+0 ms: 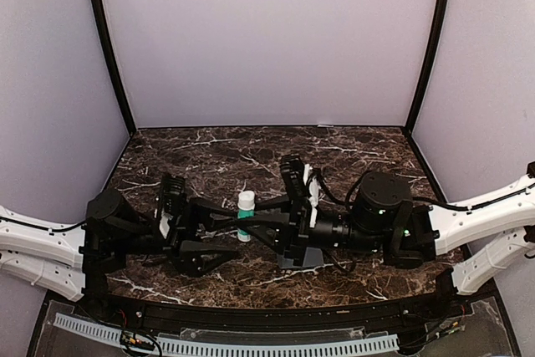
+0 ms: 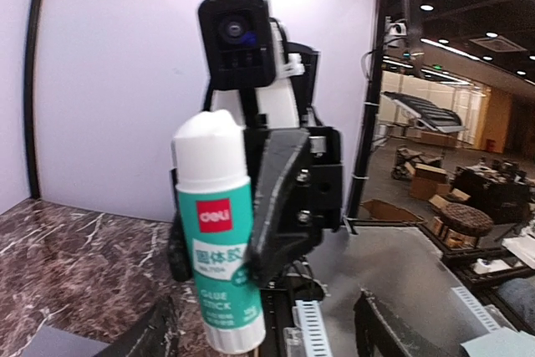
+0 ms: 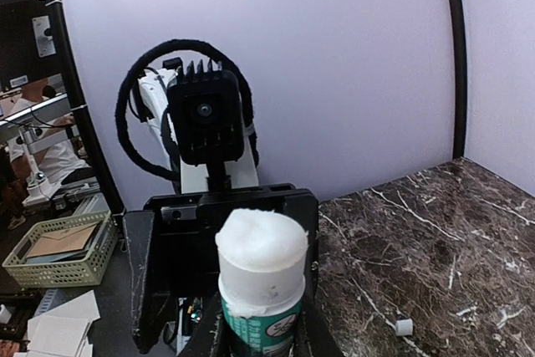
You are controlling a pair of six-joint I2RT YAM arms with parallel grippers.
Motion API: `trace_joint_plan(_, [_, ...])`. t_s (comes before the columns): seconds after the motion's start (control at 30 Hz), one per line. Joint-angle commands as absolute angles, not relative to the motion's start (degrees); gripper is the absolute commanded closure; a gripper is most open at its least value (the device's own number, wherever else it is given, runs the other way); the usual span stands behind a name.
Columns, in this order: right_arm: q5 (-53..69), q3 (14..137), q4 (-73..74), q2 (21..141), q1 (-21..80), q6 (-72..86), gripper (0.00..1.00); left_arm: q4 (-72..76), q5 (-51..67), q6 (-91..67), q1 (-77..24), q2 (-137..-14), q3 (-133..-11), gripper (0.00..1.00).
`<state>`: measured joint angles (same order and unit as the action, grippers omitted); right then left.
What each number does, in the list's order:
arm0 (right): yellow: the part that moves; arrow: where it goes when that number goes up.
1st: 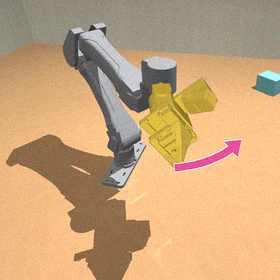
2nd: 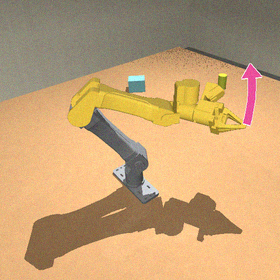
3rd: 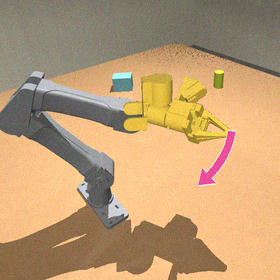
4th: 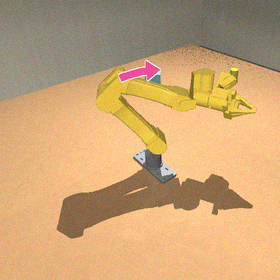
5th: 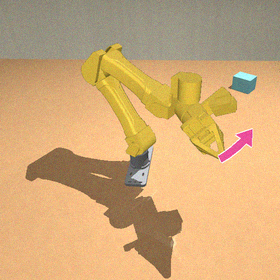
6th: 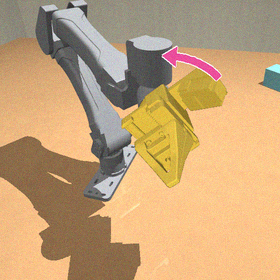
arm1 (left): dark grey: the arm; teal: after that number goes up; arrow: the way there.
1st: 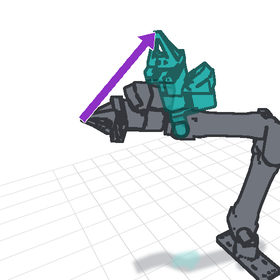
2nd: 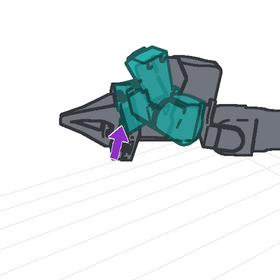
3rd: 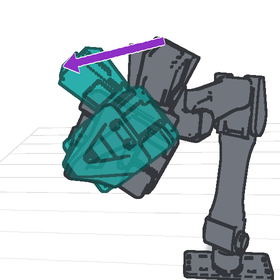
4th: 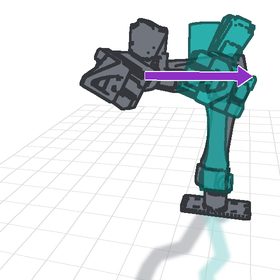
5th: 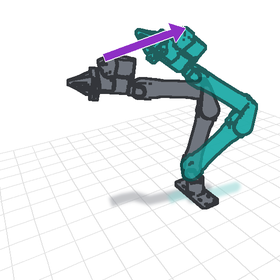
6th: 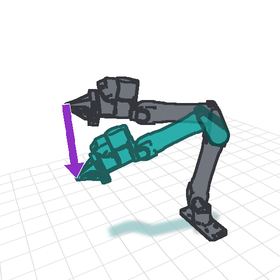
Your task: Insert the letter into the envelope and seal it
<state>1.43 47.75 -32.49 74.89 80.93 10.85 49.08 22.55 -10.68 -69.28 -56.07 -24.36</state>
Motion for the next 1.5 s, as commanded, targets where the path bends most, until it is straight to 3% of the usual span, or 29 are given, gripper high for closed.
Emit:
trace_joint_plan(0.0, [-11.09, 49.14, -30.21, 74.65, 80.76, 12.83, 1.0, 47.54, 6.3, -8.5, -69.35, -57.86, -25.22, 0.33])
trace_joint_plan(0.2, [-20.13, 50.24, -29.83, 76.63, 80.89, 14.12, 1.0, 46.08, 2.98, -7.73, -69.35, -60.94, -26.96, 0.45])
trace_joint_plan(0.53, [-21.16, 52.21, -29.72, 79.4, 81.14, 14.33, 1.0, 45.9, 2.07, -7.42, -69.43, -64.56, -28.66, 0.6])
trace_joint_plan(0.87, [-22.08, 53.08, -29.86, 80.64, 81.56, 13.82, 1.0, 45.23, 1.84, -6.9, -69.52, -65.07, -29.27, 0.82])
trace_joint_plan(0.97, [-22.48, 53.06, -29.91, 80.48, 81.64, 13.8, 1.0, 44.91, 1.89, -6.69, -69.61, -64.85, -29.27, 0.82])
trace_joint_plan(1.2, [-22.8, 53.03, -29.89, 80.2, 81.64, 13.79, 1.0, 44.65, 2.39, -5.75, -69.61, -64.34, -28.97, 0.69])
trace_joint_plan(1.4, [-23.03, 52.91, -30.23, 80.17, 81.65, 13.71, 1.0, 44.48, 2.59, -4.79, -69.77, -64.49, -29.0, 0.68])
trace_joint_plan(1.47, [-22.94, 52.99, -30.26, 80.26, 81.63, 13.74, 1.0, 44.55, 2.25, -4.74, -69.85, -64.58, -29.0, 0.72])
